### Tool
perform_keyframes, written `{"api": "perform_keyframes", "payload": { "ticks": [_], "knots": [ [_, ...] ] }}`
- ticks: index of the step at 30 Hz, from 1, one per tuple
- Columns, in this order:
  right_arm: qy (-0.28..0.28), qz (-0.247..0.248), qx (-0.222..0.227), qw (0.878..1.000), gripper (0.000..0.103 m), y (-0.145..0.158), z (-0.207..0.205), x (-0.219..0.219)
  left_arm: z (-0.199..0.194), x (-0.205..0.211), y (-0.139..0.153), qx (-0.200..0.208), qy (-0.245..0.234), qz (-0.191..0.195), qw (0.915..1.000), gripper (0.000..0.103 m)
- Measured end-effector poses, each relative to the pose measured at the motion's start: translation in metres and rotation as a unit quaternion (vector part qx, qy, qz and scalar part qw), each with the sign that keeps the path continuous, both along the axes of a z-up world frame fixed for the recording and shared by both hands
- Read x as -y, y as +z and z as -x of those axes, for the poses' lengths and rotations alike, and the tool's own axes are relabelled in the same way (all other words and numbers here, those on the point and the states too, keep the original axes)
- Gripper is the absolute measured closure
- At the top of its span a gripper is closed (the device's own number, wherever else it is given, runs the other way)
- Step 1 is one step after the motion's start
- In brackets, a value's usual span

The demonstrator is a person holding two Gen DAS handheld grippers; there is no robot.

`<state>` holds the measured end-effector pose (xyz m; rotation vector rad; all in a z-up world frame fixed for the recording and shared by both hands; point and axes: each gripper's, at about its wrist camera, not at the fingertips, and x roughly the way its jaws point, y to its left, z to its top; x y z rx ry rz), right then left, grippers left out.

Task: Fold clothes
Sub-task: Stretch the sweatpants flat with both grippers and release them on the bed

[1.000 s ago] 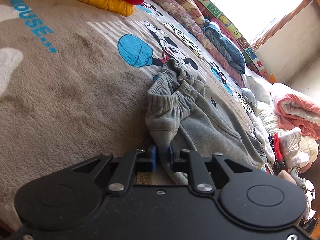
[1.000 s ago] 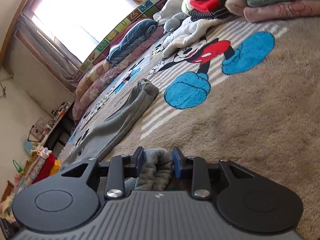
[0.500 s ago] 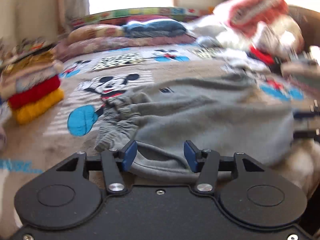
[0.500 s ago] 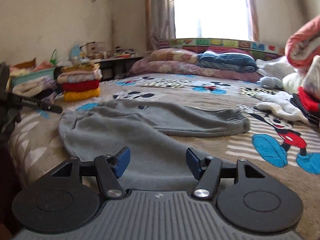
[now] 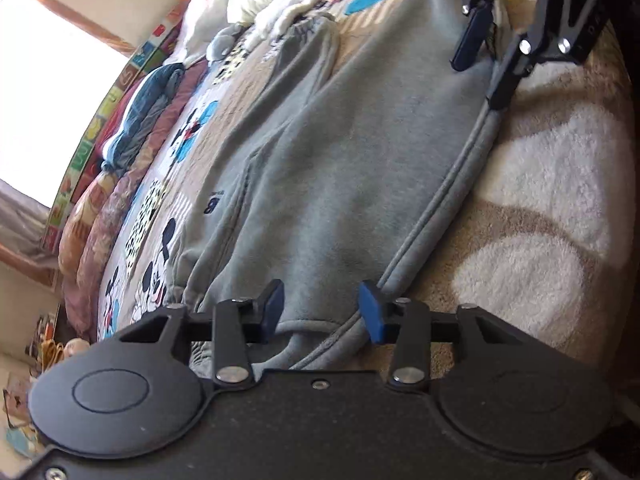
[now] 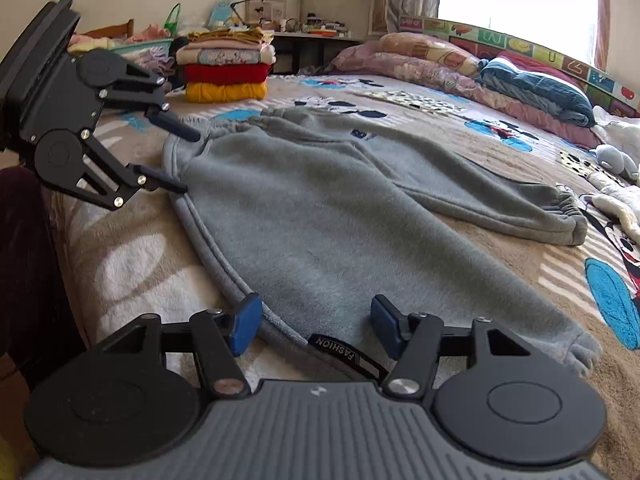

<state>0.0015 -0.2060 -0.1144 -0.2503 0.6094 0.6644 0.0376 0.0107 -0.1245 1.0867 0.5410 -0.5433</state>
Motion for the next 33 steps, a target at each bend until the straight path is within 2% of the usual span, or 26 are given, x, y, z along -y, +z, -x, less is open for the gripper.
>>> {"api": "perform_keyframes", "payload": {
  "ticks": [3, 6, 9, 12, 14, 15, 16, 18, 20, 21, 22, 23, 24, 25, 26, 27, 30, 33],
  "knots": [
    [0.022, 0.029, 0.006, 0.999, 0.069, -0.001, 0.011, -0.008, 0.007, 0.003, -0.005, -0.022, -0.008, -0.013, 0.9996, 0.101],
    [0.026, 0.052, 0.007, 0.998, 0.070, -0.003, 0.023, -0.009, 0.015, -0.001, -0.008, -0.038, 0.001, -0.005, 0.9993, 0.103],
    [0.024, 0.047, 0.005, 0.999, 0.071, 0.000, 0.028, -0.005, 0.024, -0.009, -0.007, -0.048, 0.009, 0.010, 0.9987, 0.103],
    [0.018, 0.032, 0.028, 0.999, 0.072, 0.006, 0.034, -0.001, 0.032, -0.011, -0.002, -0.004, 0.019, 0.015, 0.9997, 0.099],
    [0.022, 0.043, 0.043, 0.998, 0.072, 0.006, 0.033, -0.007, 0.034, -0.008, -0.001, 0.012, 0.012, 0.007, 0.9998, 0.091],
    [0.024, 0.049, 0.050, 0.997, 0.071, 0.006, 0.032, -0.011, 0.034, -0.005, -0.001, 0.017, 0.006, 0.000, 0.9998, 0.084],
    [0.026, 0.055, 0.056, 0.997, 0.069, 0.006, 0.031, -0.014, 0.032, -0.002, -0.003, 0.016, -0.004, -0.012, 0.9998, 0.071],
    [0.037, 0.078, 0.057, 0.995, 0.056, -0.002, 0.029, -0.022, 0.029, 0.004, -0.007, 0.017, -0.022, -0.032, 0.9991, 0.052],
    [0.036, 0.087, 0.057, 0.994, 0.055, -0.006, 0.026, -0.027, 0.023, 0.006, -0.011, 0.013, -0.032, -0.038, 0.9987, 0.051],
    [0.031, 0.084, 0.054, 0.995, 0.056, -0.006, 0.023, -0.027, 0.020, 0.007, -0.013, 0.010, -0.036, -0.041, 0.9985, 0.060],
    [0.028, 0.078, 0.047, 0.995, 0.056, -0.005, 0.019, -0.026, 0.018, 0.006, -0.012, 0.001, -0.031, -0.029, 0.9991, 0.085],
    [0.028, 0.074, 0.042, 0.996, 0.062, -0.005, 0.016, -0.025, 0.016, 0.006, -0.011, -0.008, -0.026, -0.017, 0.9995, 0.090],
    [0.028, 0.072, 0.039, 0.996, 0.067, -0.005, 0.014, -0.025, 0.017, 0.007, -0.012, 0.002, -0.026, -0.014, 0.9996, 0.095],
    [0.031, 0.076, 0.041, 0.996, 0.072, -0.005, 0.016, -0.025, 0.024, 0.008, -0.012, 0.011, -0.028, -0.019, 0.9994, 0.097],
    [0.034, 0.083, 0.045, 0.995, 0.083, -0.003, 0.020, -0.027, 0.031, 0.010, -0.013, 0.020, -0.033, -0.024, 0.9989, 0.097],
    [0.037, 0.089, 0.050, 0.994, 0.085, -0.002, 0.023, -0.028, 0.037, 0.009, -0.015, 0.024, -0.034, -0.025, 0.9988, 0.097],
    [0.051, 0.109, 0.059, 0.991, 0.085, -0.006, 0.037, -0.032, 0.048, 0.006, -0.024, 0.028, -0.037, -0.031, 0.9985, 0.097],
    [0.051, 0.103, 0.056, 0.992, 0.086, -0.006, 0.037, -0.030, 0.045, 0.006, -0.024, 0.021, -0.029, -0.020, 0.9992, 0.097]
  ]
}}
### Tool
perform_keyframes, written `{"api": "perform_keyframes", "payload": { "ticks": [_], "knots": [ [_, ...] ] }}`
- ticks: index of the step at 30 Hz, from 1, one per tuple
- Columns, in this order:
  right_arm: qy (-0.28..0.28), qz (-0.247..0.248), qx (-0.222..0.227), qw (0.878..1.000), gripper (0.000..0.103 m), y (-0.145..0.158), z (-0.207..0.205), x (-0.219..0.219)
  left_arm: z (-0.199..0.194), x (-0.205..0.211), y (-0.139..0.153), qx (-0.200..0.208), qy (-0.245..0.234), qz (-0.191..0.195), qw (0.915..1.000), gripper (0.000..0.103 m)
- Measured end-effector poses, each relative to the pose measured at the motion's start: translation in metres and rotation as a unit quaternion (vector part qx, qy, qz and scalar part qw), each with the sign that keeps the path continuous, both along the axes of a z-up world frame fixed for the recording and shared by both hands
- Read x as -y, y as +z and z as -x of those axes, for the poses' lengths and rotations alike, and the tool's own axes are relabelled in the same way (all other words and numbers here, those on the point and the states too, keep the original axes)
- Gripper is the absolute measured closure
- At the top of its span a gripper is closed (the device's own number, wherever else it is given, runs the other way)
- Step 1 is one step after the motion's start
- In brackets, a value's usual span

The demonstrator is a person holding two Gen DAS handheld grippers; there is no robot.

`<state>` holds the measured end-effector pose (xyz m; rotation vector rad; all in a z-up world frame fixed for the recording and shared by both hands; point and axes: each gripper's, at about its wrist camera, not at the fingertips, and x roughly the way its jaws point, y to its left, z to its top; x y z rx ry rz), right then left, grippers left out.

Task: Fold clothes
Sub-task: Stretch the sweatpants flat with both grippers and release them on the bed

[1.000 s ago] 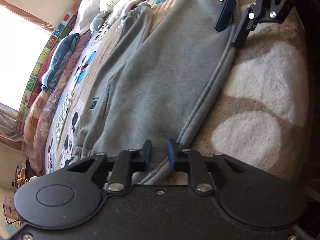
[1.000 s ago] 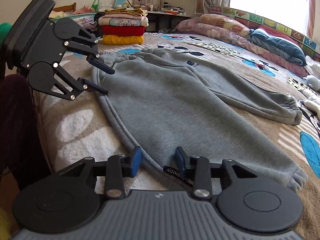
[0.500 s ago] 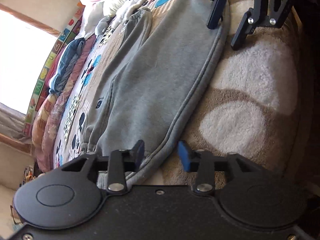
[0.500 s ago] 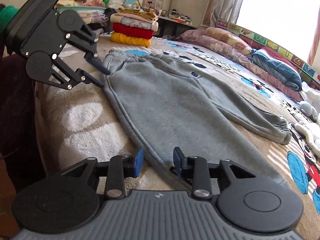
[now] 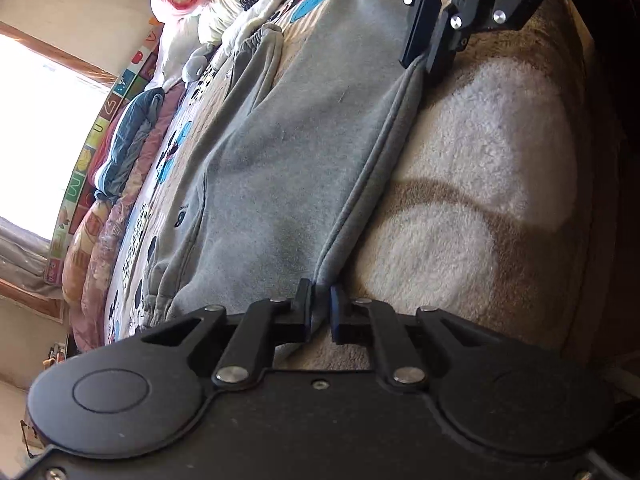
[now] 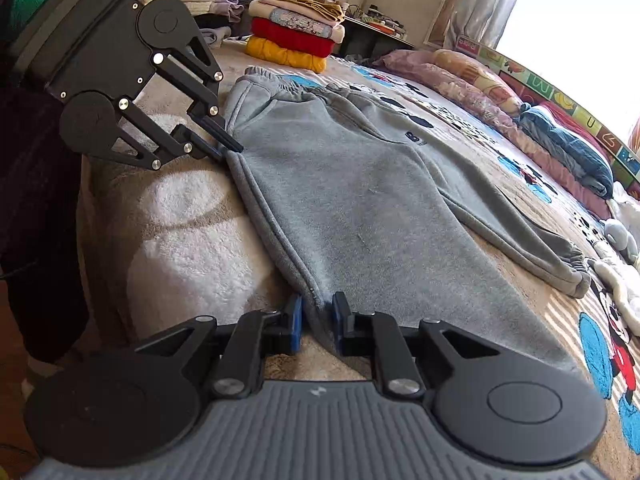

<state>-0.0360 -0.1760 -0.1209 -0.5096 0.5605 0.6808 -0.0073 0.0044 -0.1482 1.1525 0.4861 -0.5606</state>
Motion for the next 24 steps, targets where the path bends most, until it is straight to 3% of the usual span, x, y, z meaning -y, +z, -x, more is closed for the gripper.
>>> {"api": "perform_keyframes", "payload": {
  "ticks": [2, 5, 7, 9, 14, 17, 19, 20, 22, 23, 24],
  "knots": [
    [-0.003, -0.009, 0.000, 1.000, 0.085, 0.001, 0.000, 0.002, 0.000, 0.001, 0.005, -0.006, 0.004, 0.004, 1.0000, 0.094],
    [-0.007, -0.042, -0.002, 0.999, 0.072, 0.007, 0.002, 0.009, -0.001, -0.009, 0.027, -0.028, 0.021, 0.049, 0.9982, 0.074],
    [-0.016, -0.086, -0.009, 0.996, 0.068, 0.015, 0.001, 0.020, -0.008, -0.021, 0.045, -0.036, 0.051, 0.107, 0.9923, 0.060],
    [-0.031, -0.135, -0.014, 0.990, 0.068, 0.022, -0.003, 0.031, -0.019, -0.036, 0.066, -0.037, 0.097, 0.181, 0.9781, 0.060],
    [-0.110, -0.220, -0.024, 0.969, 0.067, 0.022, -0.025, 0.058, -0.063, -0.053, 0.086, -0.022, 0.229, 0.300, 0.9255, 0.062],
    [-0.181, -0.250, -0.020, 0.951, 0.066, 0.017, -0.041, 0.076, -0.085, -0.056, 0.078, -0.050, 0.277, 0.366, 0.8871, 0.062],
    [-0.235, -0.261, -0.015, 0.936, 0.064, 0.013, -0.048, 0.091, -0.101, -0.066, 0.055, -0.070, 0.349, 0.363, 0.8612, 0.060],
    [-0.264, -0.250, -0.018, 0.931, 0.061, 0.010, -0.052, 0.097, -0.108, -0.072, 0.044, -0.079, 0.383, 0.362, 0.8460, 0.060],
    [-0.296, -0.208, -0.037, 0.932, 0.061, -0.002, -0.057, 0.104, -0.106, -0.093, 0.029, -0.089, 0.403, 0.423, 0.8067, 0.054],
    [-0.298, -0.194, -0.051, 0.933, 0.064, -0.008, -0.058, 0.108, -0.103, -0.100, 0.028, -0.096, 0.406, 0.445, 0.7923, 0.055],
    [-0.297, -0.190, -0.050, 0.934, 0.066, -0.009, -0.056, 0.108, -0.101, -0.099, 0.030, -0.096, 0.404, 0.442, 0.7950, 0.055]
  ]
}}
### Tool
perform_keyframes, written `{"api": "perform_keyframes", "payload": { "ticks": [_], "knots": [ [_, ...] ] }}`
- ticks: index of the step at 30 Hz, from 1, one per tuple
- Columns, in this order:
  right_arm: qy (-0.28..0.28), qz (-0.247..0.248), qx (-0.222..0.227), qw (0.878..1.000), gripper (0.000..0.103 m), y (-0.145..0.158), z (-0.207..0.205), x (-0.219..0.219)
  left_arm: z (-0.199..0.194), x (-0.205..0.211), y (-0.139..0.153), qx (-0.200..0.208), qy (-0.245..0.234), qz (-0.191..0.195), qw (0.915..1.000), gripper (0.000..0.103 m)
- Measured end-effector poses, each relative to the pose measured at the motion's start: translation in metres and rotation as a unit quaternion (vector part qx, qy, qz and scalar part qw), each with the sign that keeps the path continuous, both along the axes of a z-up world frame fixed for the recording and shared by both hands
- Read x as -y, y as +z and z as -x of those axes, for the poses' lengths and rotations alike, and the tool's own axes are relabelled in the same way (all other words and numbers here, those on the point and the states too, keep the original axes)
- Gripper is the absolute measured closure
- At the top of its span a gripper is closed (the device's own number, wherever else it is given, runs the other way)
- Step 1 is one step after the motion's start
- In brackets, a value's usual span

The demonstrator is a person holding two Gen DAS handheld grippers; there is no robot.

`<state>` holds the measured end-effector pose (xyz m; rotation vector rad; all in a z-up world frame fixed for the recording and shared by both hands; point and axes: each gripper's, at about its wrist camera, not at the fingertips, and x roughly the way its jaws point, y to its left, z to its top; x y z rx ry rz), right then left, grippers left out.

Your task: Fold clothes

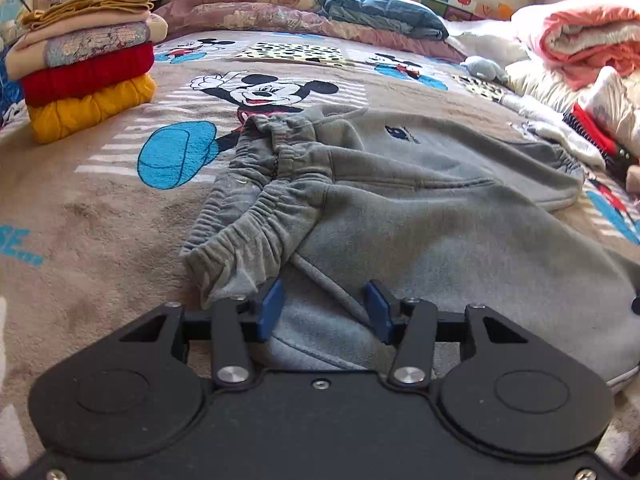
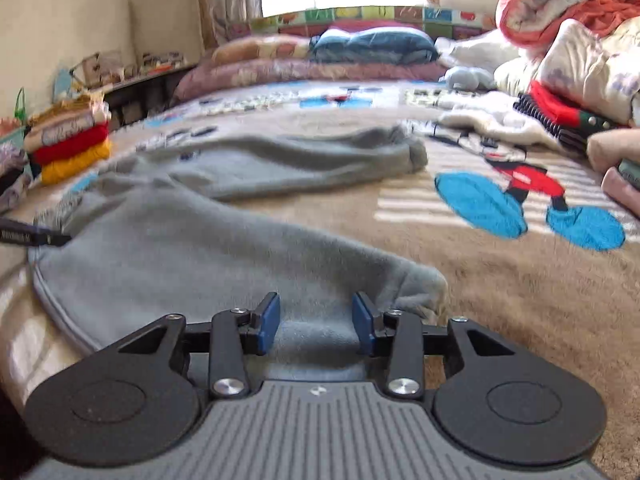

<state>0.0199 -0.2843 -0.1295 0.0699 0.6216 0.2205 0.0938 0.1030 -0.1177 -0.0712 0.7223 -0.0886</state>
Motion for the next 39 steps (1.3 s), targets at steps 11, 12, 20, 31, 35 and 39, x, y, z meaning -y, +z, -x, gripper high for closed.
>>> {"api": "perform_keyframes", "payload": {
  "ticks": [11, 12, 20, 31, 35, 39],
  "knots": [
    [0.045, 0.084, 0.103, 0.990, 0.042, 0.018, 0.041, -0.016, 0.046, 0.072, 0.031, 0.090, -0.138, 0.005, 0.9863, 0.058],
    [0.032, 0.065, 0.100, 0.992, 0.042, 0.019, 0.041, -0.009, 0.053, 0.091, 0.032, 0.100, -0.171, -0.006, 0.9801, 0.058],
    [-0.032, 0.056, -0.008, 0.998, 0.034, -0.007, 0.032, 0.020, 0.067, 0.191, 0.003, 0.076, -0.291, -0.046, 0.9526, 0.059],
    [0.019, 0.084, 0.143, 0.986, 0.038, 0.023, 0.060, 0.001, 0.055, 0.122, 0.020, 0.110, -0.146, -0.005, 0.9831, 0.061],
    [0.076, 0.073, 0.127, 0.986, 0.040, 0.017, 0.045, -0.020, 0.035, 0.048, 0.017, 0.082, 0.023, 0.040, 0.9956, 0.061],
    [0.084, 0.077, 0.044, 0.992, 0.038, 0.001, 0.026, -0.034, 0.023, -0.008, 0.005, 0.022, 0.131, 0.052, 0.9898, 0.087]
  ]
}}
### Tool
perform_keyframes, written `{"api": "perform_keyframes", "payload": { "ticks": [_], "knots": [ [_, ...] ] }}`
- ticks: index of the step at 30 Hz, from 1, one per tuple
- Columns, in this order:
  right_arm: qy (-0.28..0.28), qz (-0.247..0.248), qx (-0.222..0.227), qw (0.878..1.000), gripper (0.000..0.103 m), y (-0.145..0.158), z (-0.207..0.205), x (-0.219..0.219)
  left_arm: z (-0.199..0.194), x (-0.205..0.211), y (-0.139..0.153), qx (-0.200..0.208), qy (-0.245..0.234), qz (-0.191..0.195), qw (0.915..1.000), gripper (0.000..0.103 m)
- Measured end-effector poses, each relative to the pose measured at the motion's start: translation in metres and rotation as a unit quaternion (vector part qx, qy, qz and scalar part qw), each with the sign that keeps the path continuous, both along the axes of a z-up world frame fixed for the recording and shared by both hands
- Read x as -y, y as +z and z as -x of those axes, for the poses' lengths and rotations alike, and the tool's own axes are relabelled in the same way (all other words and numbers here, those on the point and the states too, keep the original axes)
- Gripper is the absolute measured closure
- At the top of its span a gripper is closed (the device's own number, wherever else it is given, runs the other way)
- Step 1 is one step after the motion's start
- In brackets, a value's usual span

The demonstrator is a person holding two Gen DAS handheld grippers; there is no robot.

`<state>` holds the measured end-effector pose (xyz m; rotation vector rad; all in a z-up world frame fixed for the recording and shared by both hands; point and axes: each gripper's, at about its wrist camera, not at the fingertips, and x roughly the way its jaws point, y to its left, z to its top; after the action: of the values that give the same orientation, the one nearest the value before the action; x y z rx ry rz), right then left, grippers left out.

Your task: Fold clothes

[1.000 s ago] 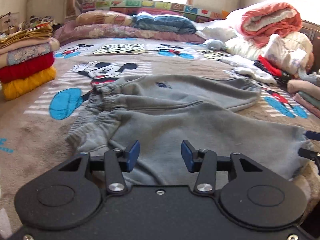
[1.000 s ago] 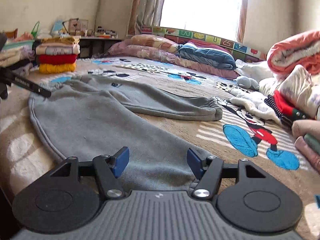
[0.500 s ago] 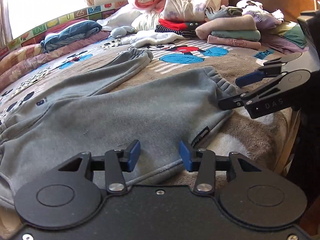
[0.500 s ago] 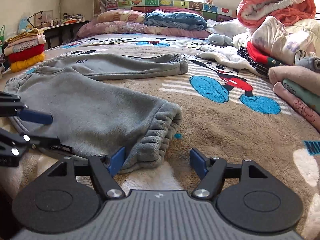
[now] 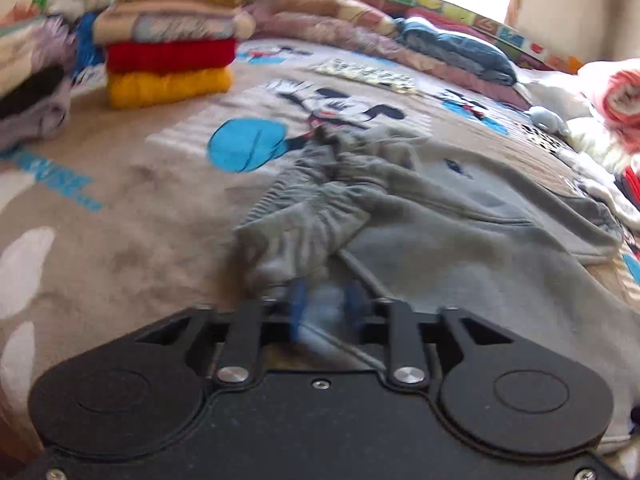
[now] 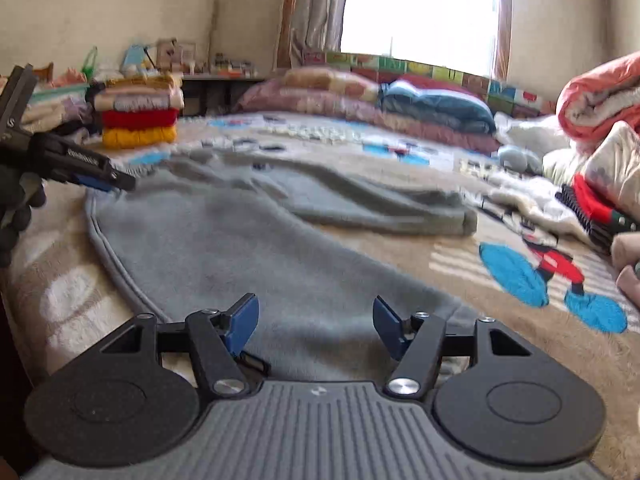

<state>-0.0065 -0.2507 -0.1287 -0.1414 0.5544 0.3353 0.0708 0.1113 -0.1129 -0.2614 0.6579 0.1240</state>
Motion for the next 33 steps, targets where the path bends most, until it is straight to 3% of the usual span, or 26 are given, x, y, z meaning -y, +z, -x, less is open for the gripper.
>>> {"api": "perform_keyframes", "payload": {
  "ticks": [2, 9, 11, 12, 13, 16, 17, 21, 27, 30, 33],
  "knots": [
    [-0.003, -0.014, -0.010, 1.000, 0.038, -0.002, 0.000, 0.003, 0.003, -0.014, 0.004, 0.007, 0.001, 0.040, 0.9992, 0.087],
    [0.002, -0.043, 0.020, 0.999, 0.038, 0.005, 0.009, 0.007, 0.004, 0.010, 0.025, 0.071, -0.044, -0.069, 0.9941, 0.081],
    [0.006, -0.042, 0.023, 0.999, 0.038, 0.005, 0.008, 0.005, -0.008, 0.003, 0.027, 0.062, -0.048, -0.088, 0.9930, 0.077],
    [0.007, -0.040, 0.019, 0.999, 0.038, 0.003, 0.007, 0.005, -0.014, 0.000, 0.028, 0.058, -0.051, -0.097, 0.9923, 0.064],
    [0.009, -0.038, 0.014, 0.999, 0.038, 0.002, 0.006, 0.004, -0.021, -0.007, 0.027, 0.049, -0.062, -0.091, 0.9927, 0.060],
    [0.005, -0.035, 0.001, 0.999, 0.037, -0.002, 0.004, 0.005, -0.034, -0.015, 0.023, 0.022, -0.100, -0.102, 0.9894, 0.060],
    [0.004, -0.036, -0.005, 0.999, 0.036, -0.004, 0.003, 0.005, -0.037, -0.016, 0.021, 0.013, -0.114, -0.110, 0.9872, 0.062],
    [0.003, -0.036, -0.010, 0.999, 0.036, -0.006, 0.003, 0.005, -0.038, -0.018, 0.013, -0.004, -0.143, -0.137, 0.9802, 0.091],
    [0.001, -0.035, -0.011, 0.999, 0.035, -0.007, 0.002, 0.005, -0.023, -0.023, 0.024, 0.031, -0.124, -0.147, 0.9808, 0.099],
    [0.000, -0.032, -0.013, 0.999, 0.035, -0.007, 0.002, 0.005, -0.029, -0.021, 0.013, 0.009, -0.126, -0.154, 0.9798, 0.100],
    [-0.002, -0.030, -0.014, 0.999, 0.035, -0.005, 0.002, 0.005, -0.029, -0.025, 0.017, 0.002, -0.129, -0.138, 0.9821, 0.099]
  ]
}}
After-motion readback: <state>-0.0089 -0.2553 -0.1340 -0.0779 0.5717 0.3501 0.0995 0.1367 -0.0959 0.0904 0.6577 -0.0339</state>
